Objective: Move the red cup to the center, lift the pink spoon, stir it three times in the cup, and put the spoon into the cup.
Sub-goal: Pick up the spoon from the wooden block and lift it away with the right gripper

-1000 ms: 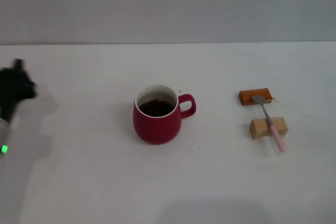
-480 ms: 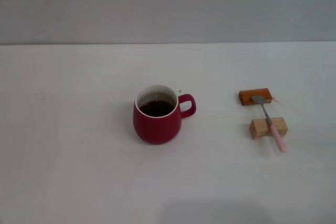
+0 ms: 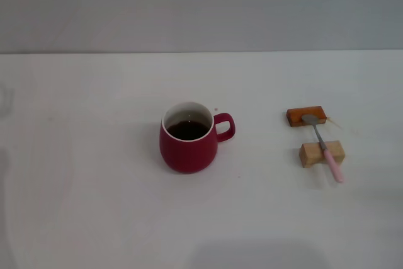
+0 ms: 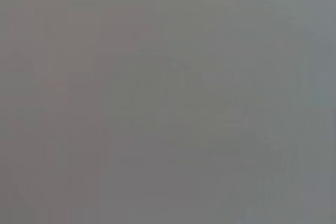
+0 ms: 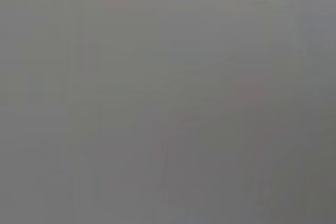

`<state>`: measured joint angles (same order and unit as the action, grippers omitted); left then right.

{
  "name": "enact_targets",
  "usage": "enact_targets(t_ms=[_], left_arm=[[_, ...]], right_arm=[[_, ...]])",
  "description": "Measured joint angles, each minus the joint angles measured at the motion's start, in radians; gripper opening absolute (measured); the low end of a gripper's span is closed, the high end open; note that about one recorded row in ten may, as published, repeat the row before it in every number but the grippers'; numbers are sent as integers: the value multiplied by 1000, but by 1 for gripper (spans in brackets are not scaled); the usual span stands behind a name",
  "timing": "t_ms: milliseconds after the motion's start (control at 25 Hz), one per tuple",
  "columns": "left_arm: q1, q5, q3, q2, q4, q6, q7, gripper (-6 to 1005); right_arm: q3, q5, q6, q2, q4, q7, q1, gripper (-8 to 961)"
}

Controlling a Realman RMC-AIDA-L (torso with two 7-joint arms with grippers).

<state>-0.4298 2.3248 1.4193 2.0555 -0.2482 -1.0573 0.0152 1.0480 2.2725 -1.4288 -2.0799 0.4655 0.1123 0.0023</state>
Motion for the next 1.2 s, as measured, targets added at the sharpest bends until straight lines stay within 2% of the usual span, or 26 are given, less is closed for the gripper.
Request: enact_targets(t_ms=[120, 320, 640, 840, 1200], left_arm=[[-10, 0, 1, 0, 0, 5, 21, 703], [-28, 1, 8, -1, 1, 27, 40, 837], [-30, -1, 9, -2, 10, 28, 41, 838], [-30, -3, 10, -3, 12, 28, 41, 837], [-30, -4, 10, -3, 14, 28, 42, 837]], right_arm=[[-72, -1, 32, 0, 33, -9, -28, 656], [-191, 0, 66, 0, 50, -15, -39, 656], [-342, -6, 88, 1, 133, -162, -72, 656], [-382, -5, 122, 7, 186, -216, -100, 656], [-447, -1, 175, 10, 195, -219, -101, 657]])
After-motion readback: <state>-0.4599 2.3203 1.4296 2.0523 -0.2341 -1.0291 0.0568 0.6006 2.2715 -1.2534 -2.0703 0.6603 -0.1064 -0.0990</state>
